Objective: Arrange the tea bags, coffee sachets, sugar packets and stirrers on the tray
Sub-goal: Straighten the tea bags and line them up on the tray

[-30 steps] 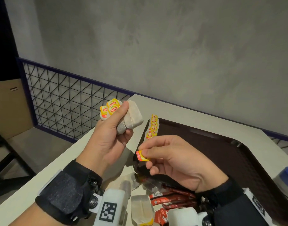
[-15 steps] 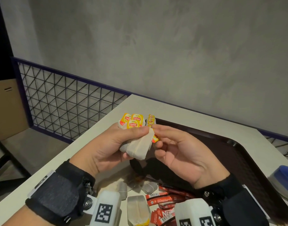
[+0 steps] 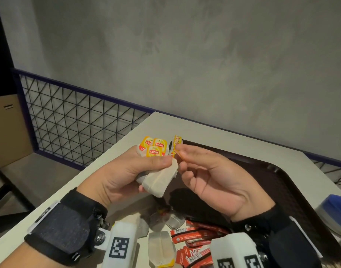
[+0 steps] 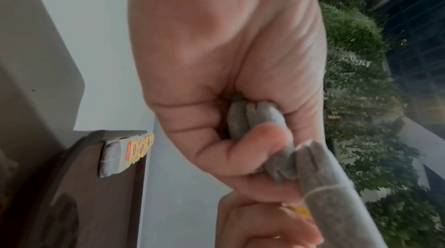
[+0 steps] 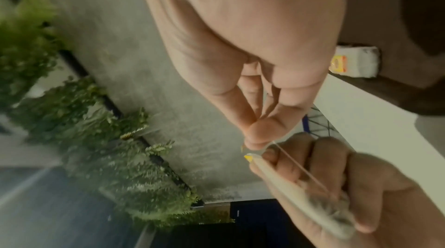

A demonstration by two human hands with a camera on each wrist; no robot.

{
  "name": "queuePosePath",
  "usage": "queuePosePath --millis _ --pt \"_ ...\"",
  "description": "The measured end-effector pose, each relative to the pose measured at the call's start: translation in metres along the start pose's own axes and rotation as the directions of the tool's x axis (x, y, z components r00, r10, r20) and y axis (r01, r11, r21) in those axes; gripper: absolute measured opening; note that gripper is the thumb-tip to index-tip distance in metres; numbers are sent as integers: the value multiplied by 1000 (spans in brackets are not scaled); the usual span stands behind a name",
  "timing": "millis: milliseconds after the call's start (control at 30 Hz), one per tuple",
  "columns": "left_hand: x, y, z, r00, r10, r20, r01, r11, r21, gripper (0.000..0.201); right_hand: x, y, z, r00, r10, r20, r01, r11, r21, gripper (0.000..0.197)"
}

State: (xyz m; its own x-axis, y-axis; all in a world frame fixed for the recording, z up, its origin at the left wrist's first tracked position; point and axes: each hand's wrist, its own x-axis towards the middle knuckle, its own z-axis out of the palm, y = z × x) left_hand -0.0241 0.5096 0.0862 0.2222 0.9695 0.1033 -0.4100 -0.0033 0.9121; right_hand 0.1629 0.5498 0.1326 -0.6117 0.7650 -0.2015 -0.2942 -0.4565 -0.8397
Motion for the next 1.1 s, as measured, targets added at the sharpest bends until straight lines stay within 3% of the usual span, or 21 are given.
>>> queuePosePath --millis 67,167,333,500,867,1100 --pt "2 -1 -1 999 -7 -38 9 999 46 39 -1 0 0 1000 2 1 -2 1000 12 46" --pt "3 -2 3 999 3 -53 0 998 66 19 0 0 -1 994 -106 -22 101 979 -176 36" --pt "4 -5 4 995 13 -103 -3 995 103 8 -2 0 -4 940 -341 12 302 817 -491 23" --pt "5 -3 5 991 4 -137 8 996 86 18 -5 3 1 904 -421 73 386 731 -563 26" --pt "9 -8 3 993 -24 -115 32 997 66 39 -6 6 -1 906 -414 88 303 490 -817 5" --pt "9 -6 6 990 9 -144 4 996 92 23 -4 1 -10 934 -354 59 250 526 -813 8"
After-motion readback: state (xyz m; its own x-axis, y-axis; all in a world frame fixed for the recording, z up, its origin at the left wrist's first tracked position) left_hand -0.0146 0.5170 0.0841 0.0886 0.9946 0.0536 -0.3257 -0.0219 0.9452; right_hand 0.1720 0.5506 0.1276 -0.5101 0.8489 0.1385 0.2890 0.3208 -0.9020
